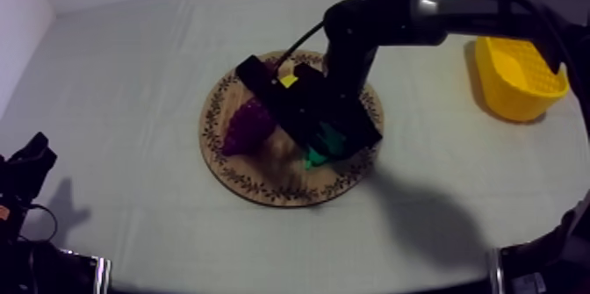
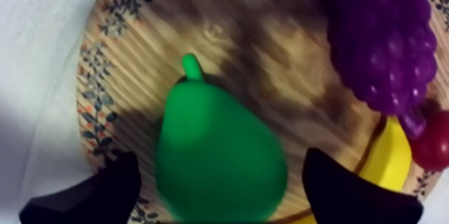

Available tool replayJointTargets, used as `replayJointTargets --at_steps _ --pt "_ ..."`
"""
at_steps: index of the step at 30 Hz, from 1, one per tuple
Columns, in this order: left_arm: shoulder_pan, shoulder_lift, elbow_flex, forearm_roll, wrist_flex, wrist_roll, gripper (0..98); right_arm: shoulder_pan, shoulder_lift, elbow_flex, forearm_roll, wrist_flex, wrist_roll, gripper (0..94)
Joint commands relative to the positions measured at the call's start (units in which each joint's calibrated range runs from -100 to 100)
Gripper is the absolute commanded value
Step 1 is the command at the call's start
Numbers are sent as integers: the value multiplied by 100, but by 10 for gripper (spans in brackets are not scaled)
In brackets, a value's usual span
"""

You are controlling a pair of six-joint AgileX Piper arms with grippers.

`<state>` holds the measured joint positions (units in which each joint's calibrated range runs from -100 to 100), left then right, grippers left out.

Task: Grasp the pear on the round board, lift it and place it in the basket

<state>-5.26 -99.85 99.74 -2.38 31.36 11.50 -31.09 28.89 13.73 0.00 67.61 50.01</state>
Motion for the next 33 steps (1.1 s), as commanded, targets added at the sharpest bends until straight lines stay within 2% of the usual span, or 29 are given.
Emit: replayJointTargets --at_steps 1,4,12,16,22,33 --pt "1 2 3 1 0 0 1 -29 42 -27 -23 -7 -21 742" --pt "1 2 3 1 0 0 1 -59 89 -53 -25 -36 -55 704" --pt "1 2 3 1 0 0 1 -64 122 -15 1 -156 -155 487" --pt "1 2 3 1 0 0 1 -58 124 48 29 -223 -199 425" --pt "1 2 3 1 0 0 1 -42 96 140 58 -320 -254 403" --pt "1 2 3 1 0 0 1 203 -504 -155 -55 -301 -327 425"
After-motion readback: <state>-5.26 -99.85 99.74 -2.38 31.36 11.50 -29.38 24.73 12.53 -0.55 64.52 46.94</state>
